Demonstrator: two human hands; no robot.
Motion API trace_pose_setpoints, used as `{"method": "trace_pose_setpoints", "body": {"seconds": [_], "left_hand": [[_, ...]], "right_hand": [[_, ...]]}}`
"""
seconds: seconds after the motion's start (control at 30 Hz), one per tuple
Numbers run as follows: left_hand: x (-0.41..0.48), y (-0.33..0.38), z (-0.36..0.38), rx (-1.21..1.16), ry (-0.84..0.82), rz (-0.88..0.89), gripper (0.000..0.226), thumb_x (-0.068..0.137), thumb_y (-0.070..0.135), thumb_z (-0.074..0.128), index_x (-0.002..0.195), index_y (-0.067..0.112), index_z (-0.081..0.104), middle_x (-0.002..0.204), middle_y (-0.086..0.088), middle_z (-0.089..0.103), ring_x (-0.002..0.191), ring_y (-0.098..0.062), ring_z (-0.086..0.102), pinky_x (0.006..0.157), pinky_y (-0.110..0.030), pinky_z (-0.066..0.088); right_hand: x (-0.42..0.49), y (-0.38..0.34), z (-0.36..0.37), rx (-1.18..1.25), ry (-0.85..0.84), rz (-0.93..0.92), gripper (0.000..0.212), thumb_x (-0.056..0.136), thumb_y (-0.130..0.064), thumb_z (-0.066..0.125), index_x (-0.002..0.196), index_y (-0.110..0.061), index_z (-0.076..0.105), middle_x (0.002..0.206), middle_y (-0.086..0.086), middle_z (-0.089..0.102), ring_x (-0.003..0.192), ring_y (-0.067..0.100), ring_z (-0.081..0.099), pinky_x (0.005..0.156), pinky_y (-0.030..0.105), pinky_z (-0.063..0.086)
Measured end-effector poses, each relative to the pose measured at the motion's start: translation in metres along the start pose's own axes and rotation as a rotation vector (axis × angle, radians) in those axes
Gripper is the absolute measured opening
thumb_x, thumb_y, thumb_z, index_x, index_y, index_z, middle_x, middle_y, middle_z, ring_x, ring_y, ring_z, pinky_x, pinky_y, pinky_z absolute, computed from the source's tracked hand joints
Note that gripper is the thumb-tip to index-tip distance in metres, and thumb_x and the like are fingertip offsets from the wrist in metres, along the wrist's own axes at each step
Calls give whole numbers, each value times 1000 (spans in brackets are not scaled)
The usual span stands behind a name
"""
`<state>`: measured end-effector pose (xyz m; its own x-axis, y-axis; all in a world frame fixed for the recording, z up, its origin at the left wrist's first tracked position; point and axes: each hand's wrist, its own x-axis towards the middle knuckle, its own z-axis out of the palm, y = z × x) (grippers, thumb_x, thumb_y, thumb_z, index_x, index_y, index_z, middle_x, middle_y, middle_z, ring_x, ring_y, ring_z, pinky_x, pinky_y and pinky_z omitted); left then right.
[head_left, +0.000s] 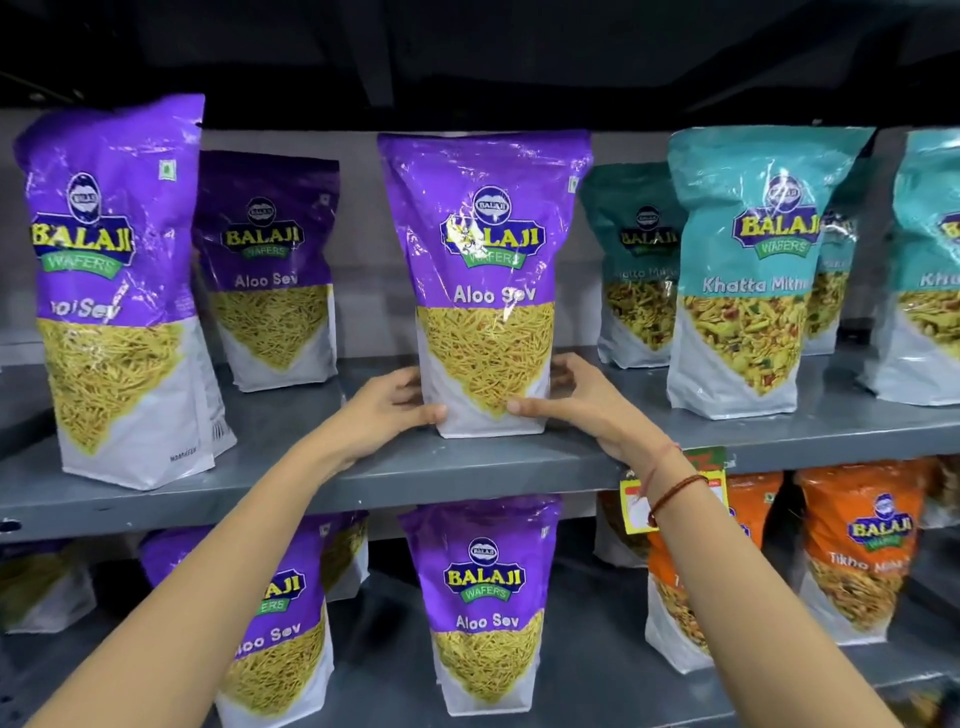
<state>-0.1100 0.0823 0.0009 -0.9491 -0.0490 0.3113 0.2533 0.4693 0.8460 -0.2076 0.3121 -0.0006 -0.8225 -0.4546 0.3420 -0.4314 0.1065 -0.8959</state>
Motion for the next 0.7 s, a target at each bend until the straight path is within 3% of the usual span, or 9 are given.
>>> {"method": "trace_pose_setpoints", "body": {"seconds": [0.13,0.27,0.47,0.63,0.7], "left_hand": [[-1,-4,-2,-20,35,-31,55,76,8,69,127,13,49,115,2,65,103,-8,62,91,-20,47],[-1,-4,-1,76,5,-29,56,68,11,78,119,19,55,114,0,66,105,-11,61,98,-29,45],[-2,-4,-1,110,11,-15,55,68,16,78,119,20,57,117,-1,67,107,-8,62,99,-28,45],[-4,-1,0,133,26,-9,54,66,17,80,115,23,59,111,0,69,101,-7,64,96,-27,46],[-5,-1,0,143,28,-11,55,65,19,81,115,25,59,110,0,70,101,-7,65,96,-27,46]], "right_hand": [[1,5,-7,50,-66,-5,53,66,-8,83,112,-13,56,106,0,67,91,7,62,75,16,50],[4,10,-7,91,-54,-12,62,64,-6,84,120,-5,57,116,10,68,105,24,65,91,31,53],[0,6,-7,114,-68,-3,55,69,0,79,119,-3,58,111,9,69,98,18,66,81,20,55],[-2,4,-6,125,-61,16,51,70,3,77,118,-4,59,110,12,69,101,23,65,89,33,53],[-2,4,-6,123,-63,19,51,71,4,75,119,-4,58,112,14,68,102,24,65,87,31,55]]}}
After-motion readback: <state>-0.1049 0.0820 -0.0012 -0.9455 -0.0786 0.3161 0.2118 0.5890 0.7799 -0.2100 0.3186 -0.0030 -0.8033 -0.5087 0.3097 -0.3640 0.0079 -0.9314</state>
